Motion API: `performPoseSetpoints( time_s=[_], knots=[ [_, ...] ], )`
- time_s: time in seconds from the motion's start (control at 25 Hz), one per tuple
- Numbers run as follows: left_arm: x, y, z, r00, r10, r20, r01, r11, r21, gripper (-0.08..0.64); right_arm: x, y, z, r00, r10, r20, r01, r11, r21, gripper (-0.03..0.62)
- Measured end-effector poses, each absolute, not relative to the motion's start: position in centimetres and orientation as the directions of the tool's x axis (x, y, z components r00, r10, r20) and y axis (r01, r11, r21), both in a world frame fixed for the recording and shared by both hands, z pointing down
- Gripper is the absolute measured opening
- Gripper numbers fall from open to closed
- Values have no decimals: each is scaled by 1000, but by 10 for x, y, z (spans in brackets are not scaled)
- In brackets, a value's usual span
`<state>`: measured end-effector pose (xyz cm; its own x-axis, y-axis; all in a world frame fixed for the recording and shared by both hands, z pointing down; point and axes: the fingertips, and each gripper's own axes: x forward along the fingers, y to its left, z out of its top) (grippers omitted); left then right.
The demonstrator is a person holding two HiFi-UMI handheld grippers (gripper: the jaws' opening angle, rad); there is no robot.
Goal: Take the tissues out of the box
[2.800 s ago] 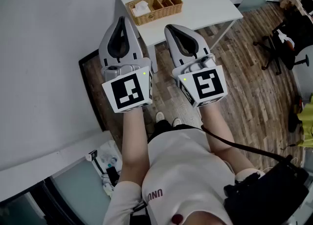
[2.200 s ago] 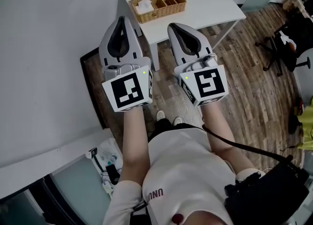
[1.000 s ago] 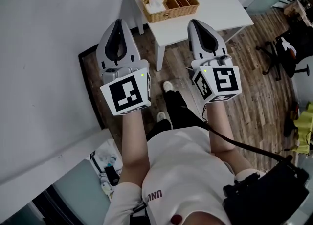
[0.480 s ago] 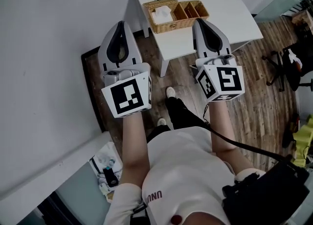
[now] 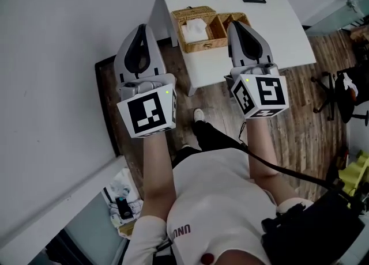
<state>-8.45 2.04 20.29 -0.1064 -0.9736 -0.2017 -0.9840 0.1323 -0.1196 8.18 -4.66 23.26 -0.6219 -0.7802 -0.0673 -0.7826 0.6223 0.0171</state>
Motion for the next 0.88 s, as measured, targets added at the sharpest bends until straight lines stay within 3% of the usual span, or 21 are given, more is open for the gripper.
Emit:
performPoseSetpoints(
  time_s=[0.44, 0.6, 0.88],
  knots=[
    [-97, -32, 209, -194, -961, -198, -970, 218, -107, 9, 82, -125, 241, -656, -753, -48, -754, 656, 20, 20],
    [-100, -41, 209, -237, -945, -226, -965, 255, -55, 9, 71, -138, 252, -724, -690, -24, -690, 724, 4, 20],
    [-98, -51, 220, -260, -948, -183, -954, 281, -100, 9, 60, -149, 269, -761, -648, 22, -648, 761, -12, 20]
  ],
)
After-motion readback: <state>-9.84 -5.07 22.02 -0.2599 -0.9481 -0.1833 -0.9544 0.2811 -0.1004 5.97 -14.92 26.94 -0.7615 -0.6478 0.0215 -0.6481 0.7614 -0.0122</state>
